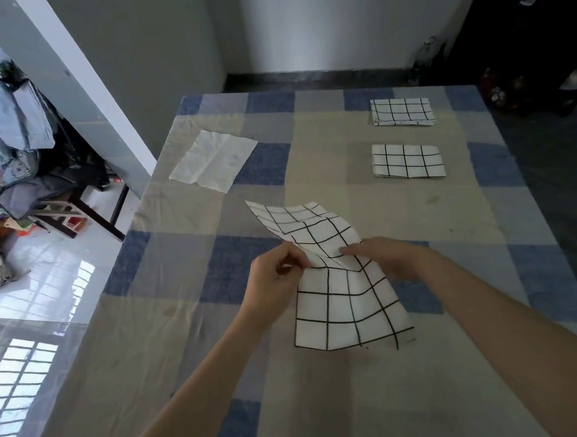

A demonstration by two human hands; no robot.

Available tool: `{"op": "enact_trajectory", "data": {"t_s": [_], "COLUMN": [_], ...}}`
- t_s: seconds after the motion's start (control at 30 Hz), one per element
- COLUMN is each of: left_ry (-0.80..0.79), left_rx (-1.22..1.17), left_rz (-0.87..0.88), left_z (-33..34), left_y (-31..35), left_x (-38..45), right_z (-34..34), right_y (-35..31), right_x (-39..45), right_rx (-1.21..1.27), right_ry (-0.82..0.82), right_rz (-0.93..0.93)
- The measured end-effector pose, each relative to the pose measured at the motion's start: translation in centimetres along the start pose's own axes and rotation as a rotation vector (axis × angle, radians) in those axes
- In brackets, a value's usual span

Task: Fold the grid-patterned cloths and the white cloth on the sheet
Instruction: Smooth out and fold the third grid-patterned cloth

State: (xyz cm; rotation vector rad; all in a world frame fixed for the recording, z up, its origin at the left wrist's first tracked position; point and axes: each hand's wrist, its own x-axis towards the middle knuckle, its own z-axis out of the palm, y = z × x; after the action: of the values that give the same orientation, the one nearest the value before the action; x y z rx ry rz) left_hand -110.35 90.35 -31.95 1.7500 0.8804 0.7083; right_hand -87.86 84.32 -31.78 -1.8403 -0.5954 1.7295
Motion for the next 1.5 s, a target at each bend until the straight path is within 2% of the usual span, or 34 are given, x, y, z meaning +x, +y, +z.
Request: {"op": "enact_trajectory", "data": {"t_s": [0.1,0.27,0.37,0.47,0.57,0.7,0.83,1.03,1.17,1.33,1.5], "left_ry": [0.039,0.087,0.081,0.000,-0.167,-0.266,-0.253,-0.014,0.050,-0.014,-0.344], "left_rx": [0.009,0.014,0.002,-0.068,-0.145,0.033,0.141,0.157,0.173,0.248,0.445], "left_rz": [-0.053,-0.125,-0.172,-0.281,-0.388,-0.380,-0.257,0.049,0.217,0.124,-0.105], "left_z": [-0.9,-2.0,-2.2,-2.3,-2.3,-2.8,-3.6,-4.8,-5.1,-4.2,-2.0], "left_y": [-0.5,-1.2,-1.8,-1.9,-1.5,-1.2,0.8,5.2,6.2,2.3,-4.9], "left_x": [0.6,1.1,1.4,1.6,1.9,3.7,6.7,9.4,7.9,4.6,-1.4], "right_z": [-1.1,-2.1,-2.7,-2.9,-2.9,-3.4,-3.8,-4.6,-4.3,-2.9,0.8], "right_y": [1.2,2.1,2.6,2.4,2.2,1.0,-1.4,-5.3,-5.4,-0.5,9.2], "right_x": [0.4,-0.3,-0.7,-1.3,-1.8,-2.7,-3.9,-7.0,-8.5,-6.9,-3.2], "right_rx": [0.072,0.015,0.094,0.206,0.180,0.134,0.069,-0.049,-0.115,-0.124,-0.199], "right_ry": [-0.034,-0.088,-0.048,-0.021,0.047,0.078,0.162,0.362,0.419,0.392,0.398], "right_rz": [0.010,-0.008,-0.087,-0.158,-0.184,-0.245,-0.323,-0.620,-0.759,-0.695,-0.466]}}
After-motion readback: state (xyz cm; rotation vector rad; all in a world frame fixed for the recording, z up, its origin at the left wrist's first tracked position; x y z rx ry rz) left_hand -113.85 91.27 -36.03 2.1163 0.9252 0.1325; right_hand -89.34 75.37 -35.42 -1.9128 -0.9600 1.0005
